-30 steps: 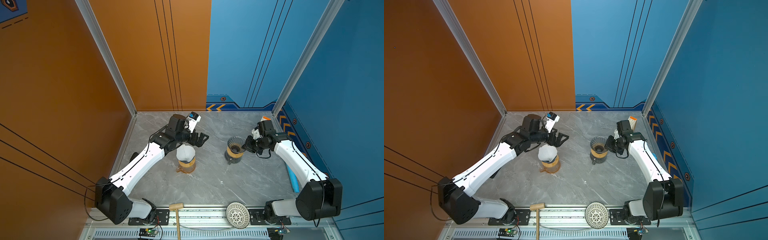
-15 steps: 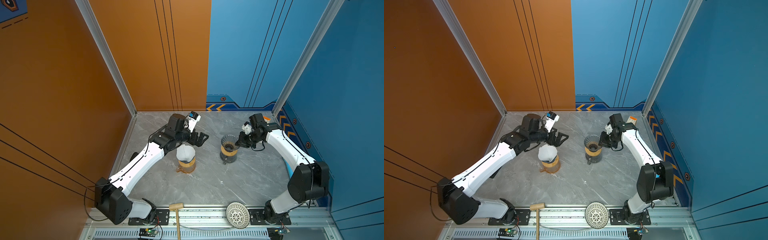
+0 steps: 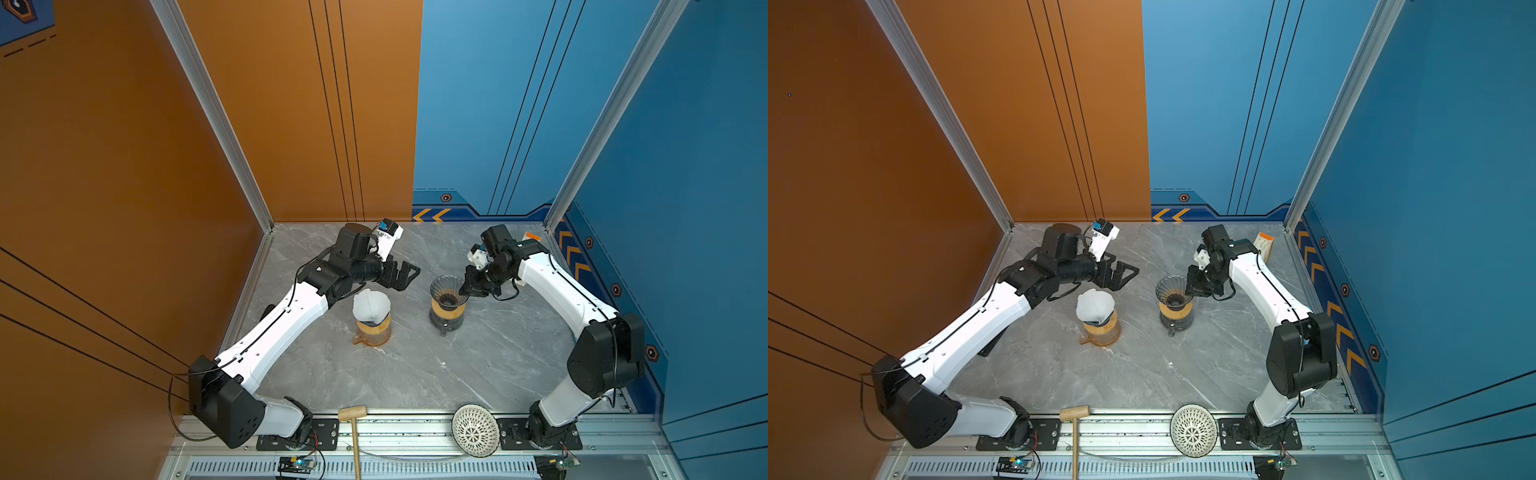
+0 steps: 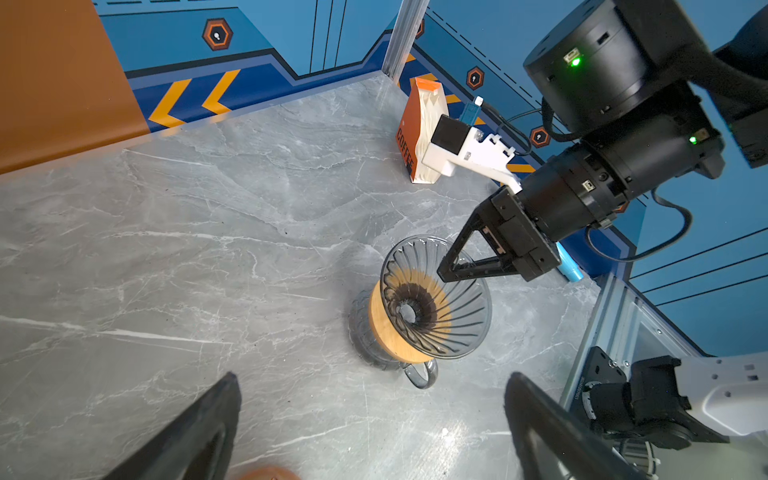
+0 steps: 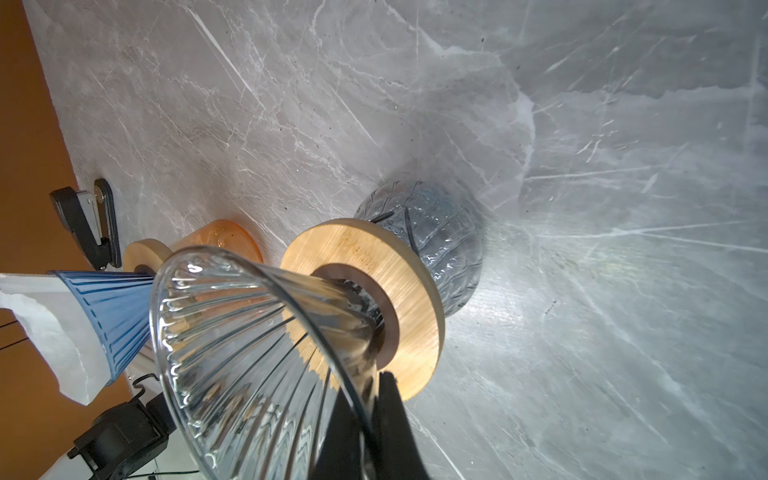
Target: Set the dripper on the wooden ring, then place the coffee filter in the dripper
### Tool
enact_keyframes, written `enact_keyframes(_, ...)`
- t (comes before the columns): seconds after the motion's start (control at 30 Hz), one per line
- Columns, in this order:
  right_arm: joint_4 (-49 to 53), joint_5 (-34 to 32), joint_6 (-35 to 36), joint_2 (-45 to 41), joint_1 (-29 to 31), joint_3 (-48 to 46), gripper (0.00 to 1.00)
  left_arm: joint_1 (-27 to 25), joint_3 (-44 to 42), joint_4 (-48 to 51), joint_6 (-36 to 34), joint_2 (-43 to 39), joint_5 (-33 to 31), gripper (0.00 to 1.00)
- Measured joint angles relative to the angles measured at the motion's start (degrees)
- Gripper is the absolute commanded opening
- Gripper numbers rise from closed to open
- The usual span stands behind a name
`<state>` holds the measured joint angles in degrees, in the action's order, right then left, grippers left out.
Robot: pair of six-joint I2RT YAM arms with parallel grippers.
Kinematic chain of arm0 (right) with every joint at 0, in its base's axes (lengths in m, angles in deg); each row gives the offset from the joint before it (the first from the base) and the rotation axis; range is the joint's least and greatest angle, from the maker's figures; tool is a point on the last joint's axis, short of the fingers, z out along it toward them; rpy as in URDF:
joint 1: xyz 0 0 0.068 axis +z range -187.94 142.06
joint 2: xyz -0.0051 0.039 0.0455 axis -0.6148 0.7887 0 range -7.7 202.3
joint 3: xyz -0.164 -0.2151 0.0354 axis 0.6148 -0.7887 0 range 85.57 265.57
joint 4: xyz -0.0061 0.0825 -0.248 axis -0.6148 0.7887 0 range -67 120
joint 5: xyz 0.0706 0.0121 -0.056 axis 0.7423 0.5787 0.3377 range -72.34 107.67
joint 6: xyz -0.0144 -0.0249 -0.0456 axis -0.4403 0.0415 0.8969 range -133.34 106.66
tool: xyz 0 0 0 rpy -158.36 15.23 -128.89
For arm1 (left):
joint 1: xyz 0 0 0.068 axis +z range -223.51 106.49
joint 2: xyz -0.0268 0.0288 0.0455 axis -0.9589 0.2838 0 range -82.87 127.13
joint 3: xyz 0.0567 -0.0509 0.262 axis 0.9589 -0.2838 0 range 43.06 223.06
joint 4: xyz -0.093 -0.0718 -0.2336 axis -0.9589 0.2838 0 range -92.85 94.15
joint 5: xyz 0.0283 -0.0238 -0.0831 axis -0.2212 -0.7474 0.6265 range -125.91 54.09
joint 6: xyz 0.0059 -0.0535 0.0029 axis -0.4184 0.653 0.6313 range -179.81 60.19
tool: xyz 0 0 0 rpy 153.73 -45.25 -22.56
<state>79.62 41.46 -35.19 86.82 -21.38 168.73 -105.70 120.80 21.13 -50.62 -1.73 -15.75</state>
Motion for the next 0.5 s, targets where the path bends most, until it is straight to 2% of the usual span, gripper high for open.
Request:
enact_keyframes(0.3, -0.7, -1.8, -1.1, -2.4, 0.0, 0.0, 0.23, -4.6, 1.9, 0.3, 4.2, 6.6, -0.3, 0.87)
enact_keyframes(0.5, -2.4, -3.1, -1.5, -6.3, 0.0, -1.0, 0.25, -6.5, 4.3, 0.2, 7.1, 11.1, -0.7, 0.77)
